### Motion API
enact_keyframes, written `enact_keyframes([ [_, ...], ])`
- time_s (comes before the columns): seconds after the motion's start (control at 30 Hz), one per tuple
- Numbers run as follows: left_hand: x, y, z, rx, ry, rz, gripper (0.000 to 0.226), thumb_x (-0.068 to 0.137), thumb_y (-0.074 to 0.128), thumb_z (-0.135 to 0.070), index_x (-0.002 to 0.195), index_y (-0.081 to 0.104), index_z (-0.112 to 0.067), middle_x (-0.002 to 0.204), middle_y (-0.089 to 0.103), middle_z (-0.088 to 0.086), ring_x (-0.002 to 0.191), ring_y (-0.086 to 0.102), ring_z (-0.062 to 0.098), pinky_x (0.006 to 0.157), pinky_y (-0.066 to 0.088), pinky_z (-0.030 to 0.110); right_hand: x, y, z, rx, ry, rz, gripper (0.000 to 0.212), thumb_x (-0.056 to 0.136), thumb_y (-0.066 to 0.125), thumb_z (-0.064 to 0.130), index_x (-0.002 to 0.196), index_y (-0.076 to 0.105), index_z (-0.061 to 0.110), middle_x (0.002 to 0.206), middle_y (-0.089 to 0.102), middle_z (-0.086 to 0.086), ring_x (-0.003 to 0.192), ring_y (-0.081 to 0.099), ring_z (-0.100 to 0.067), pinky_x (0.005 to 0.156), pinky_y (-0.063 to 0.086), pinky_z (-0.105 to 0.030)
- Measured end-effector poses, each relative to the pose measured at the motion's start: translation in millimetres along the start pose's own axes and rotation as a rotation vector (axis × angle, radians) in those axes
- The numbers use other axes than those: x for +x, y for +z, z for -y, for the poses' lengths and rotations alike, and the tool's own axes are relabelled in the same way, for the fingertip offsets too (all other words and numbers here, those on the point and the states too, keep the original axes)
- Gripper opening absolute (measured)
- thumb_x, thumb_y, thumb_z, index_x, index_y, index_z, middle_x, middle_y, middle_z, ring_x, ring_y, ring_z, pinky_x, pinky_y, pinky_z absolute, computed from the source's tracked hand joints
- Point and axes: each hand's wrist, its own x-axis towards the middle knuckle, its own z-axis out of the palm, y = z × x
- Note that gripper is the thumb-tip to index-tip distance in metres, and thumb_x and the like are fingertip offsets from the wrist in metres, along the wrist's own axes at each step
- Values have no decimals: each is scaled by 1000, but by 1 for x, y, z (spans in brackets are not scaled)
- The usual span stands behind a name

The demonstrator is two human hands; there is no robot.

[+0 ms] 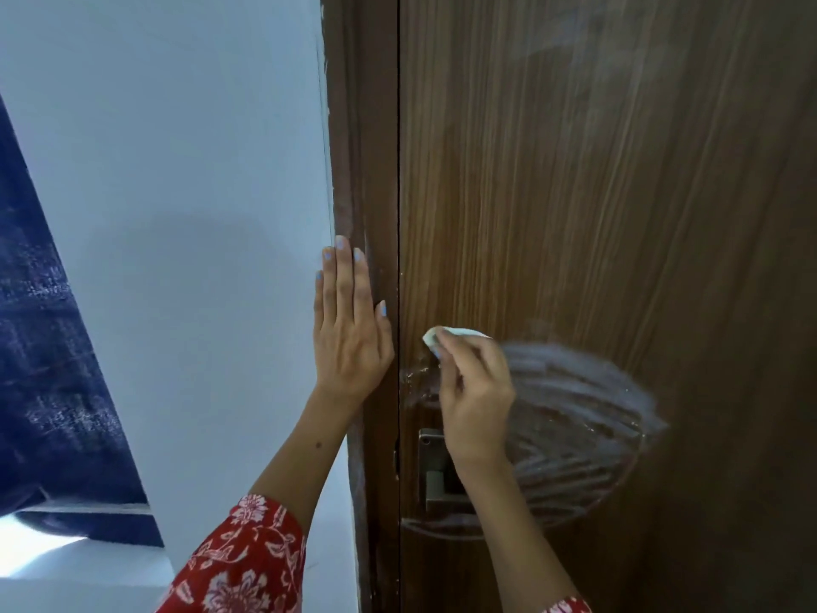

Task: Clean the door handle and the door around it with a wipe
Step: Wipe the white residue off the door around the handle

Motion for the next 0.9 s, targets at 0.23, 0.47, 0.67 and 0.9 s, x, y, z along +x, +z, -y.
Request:
enact_keyframes([
  [0.23,0,0,1,-100,-18,-47,53,96,30,-14,144,14,3,150,23,27,145,9,29,119,14,42,-15,4,-2,-15,11,-8,21,82,65,1,103,70,5,96,64,-9,91,59,-16,82,50,-23],
  [0.47,-1,-1,3,-137,-13,-96,61,87,43,1,143,18,4,149,27,27,141,21,36,118,18,42,-45,15,-1,-102,-98,194,24,78,66,0,101,71,6,100,64,-6,95,59,-17,86,50,-27],
  [0.67,0,-1,4,-124,8,-117,52,92,36,-5,141,23,6,147,32,27,140,24,34,117,23,42,-43,32,16,-92,3,8,22,83,58,0,102,70,1,102,66,-9,98,56,-17,94,46,-25],
  [0.9,-2,-2,5,-133,6,-95,51,92,38,-6,140,28,8,145,36,28,138,28,35,116,24,42,-75,27,21,-107,388,-164,26,84,58,0,109,66,0,110,63,-16,104,59,-25,92,49,-36],
])
